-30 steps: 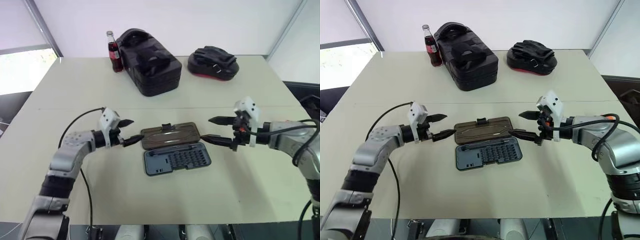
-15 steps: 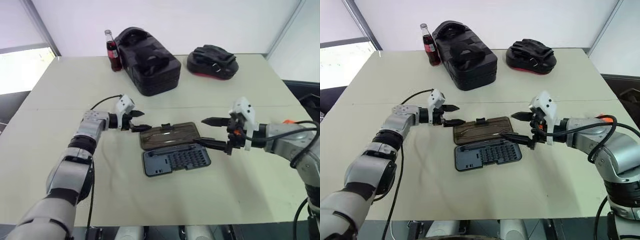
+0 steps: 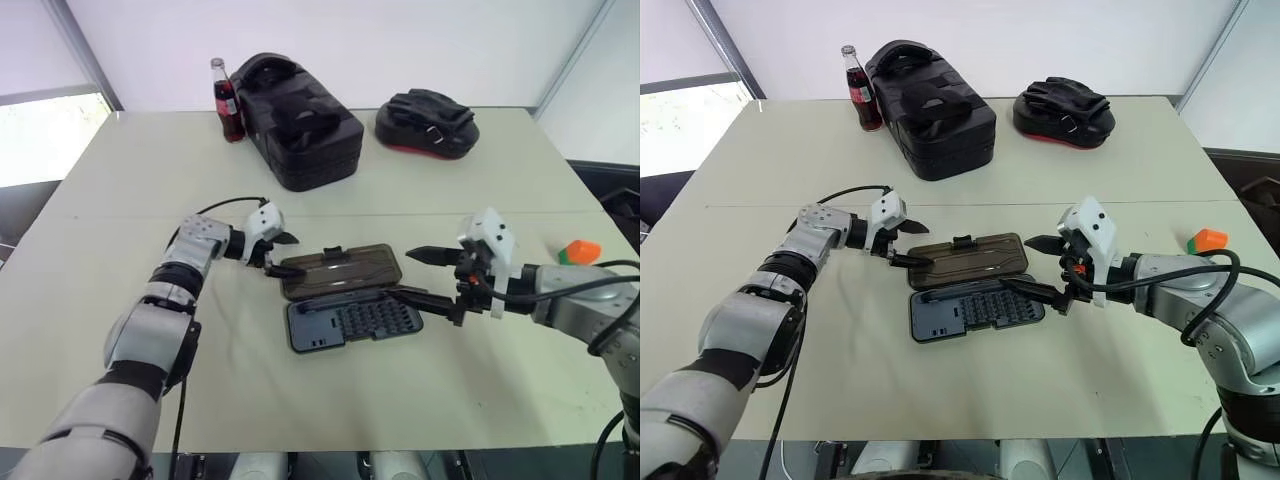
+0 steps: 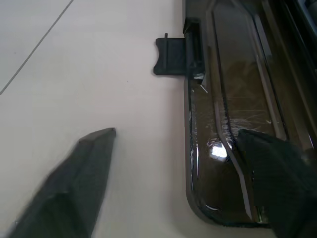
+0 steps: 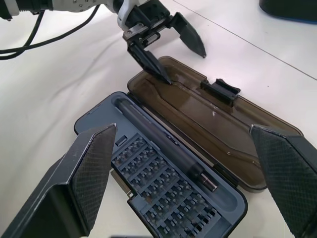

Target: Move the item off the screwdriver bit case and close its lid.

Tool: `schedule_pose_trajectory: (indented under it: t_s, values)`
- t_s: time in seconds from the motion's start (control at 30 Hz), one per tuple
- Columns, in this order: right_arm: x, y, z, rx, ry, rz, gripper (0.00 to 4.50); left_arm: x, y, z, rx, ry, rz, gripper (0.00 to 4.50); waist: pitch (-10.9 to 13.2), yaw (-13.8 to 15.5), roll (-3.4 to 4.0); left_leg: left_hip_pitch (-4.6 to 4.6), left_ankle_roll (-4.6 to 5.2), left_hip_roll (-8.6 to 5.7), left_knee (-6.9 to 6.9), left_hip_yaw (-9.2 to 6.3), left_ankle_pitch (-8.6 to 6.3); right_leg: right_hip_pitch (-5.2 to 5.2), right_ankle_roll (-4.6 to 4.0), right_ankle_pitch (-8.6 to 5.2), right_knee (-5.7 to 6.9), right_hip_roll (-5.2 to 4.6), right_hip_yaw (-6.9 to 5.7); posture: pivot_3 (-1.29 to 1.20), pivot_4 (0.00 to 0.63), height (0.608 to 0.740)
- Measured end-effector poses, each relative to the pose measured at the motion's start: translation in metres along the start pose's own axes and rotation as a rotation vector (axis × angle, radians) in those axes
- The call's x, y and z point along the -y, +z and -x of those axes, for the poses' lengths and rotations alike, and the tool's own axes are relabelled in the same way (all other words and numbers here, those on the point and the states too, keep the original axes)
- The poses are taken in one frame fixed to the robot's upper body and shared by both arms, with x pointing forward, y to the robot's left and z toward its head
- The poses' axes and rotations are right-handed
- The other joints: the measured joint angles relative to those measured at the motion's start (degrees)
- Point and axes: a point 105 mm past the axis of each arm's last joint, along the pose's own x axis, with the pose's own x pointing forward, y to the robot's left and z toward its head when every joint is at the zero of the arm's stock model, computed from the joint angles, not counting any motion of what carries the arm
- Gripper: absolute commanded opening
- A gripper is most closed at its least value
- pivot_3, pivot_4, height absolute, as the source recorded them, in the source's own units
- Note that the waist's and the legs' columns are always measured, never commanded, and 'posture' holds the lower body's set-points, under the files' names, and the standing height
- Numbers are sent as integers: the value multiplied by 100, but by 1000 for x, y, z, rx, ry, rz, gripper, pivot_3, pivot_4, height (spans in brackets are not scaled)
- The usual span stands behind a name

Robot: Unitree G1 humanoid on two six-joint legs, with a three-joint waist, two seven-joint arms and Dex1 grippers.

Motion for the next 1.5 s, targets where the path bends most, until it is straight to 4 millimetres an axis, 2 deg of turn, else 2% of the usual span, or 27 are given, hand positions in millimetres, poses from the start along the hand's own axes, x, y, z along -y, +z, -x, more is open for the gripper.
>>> schedule_pose_trajectory:
  t_s: [0.17, 0.47, 0.7, 0.83, 0.93, 1.1, 1.5]
  values:
    - [1, 0, 0, 3, -5, 0, 4500, 4, 0, -2, -7, -32, -12, 35, -2, -7, 0, 2, 0, 0, 0, 0, 0, 0, 0, 0, 2, 1, 0, 0, 150, 740]
    - [5, -1, 1, 4, -17, -9, 4500, 4, 0, -1, -13, -34, -38, 35, -5, -23, -1, 7, 0, 2, 1, 1, 0, 2, 0, 0, 5, 2, 0, 0, 150, 740]
    - [10, -5, 2, 2, -31, -15, 4500, 9, -1, 4, -37, -69, -190, 35, -5, -44, -1, 7, 0, 4, 0, 1, 0, 2, 0, 0, 4, 4, 0, 0, 150, 740]
    - [4, -16, 5, -50, 4, -36, 4500, 20, 0, 2, -34, -134, -265, 35, -5, -7, -1, 3, 1, 4, 0, 0, 0, 2, 0, 0, 0, 2, 0, 0, 150, 740]
    - [-7, -25, 13, -124, 61, -32, 4500, 26, 0, 1, -29, -167, -291, 35, -5, 5, -1, 0, 3, 4, 1, -1, -2, 2, 0, 0, -3, 1, -1, 0, 150, 740]
    - [-16, -31, 27, -188, 105, -27, 4500, 30, 1, -1, -20, -177, -307, 35, -6, 6, -2, 0, 4, 4, 3, -1, -2, 4, 0, 0, -3, 0, -1, 0, 150, 740]
    - [-16, -27, 30, -180, 114, -6, 4500, 32, 2, -5, 4, -148, -272, 35, -7, 16, -3, -6, 23, 8, 46, -7, -13, 18, 9, 5, 2, -3, -4, 0, 150, 740]
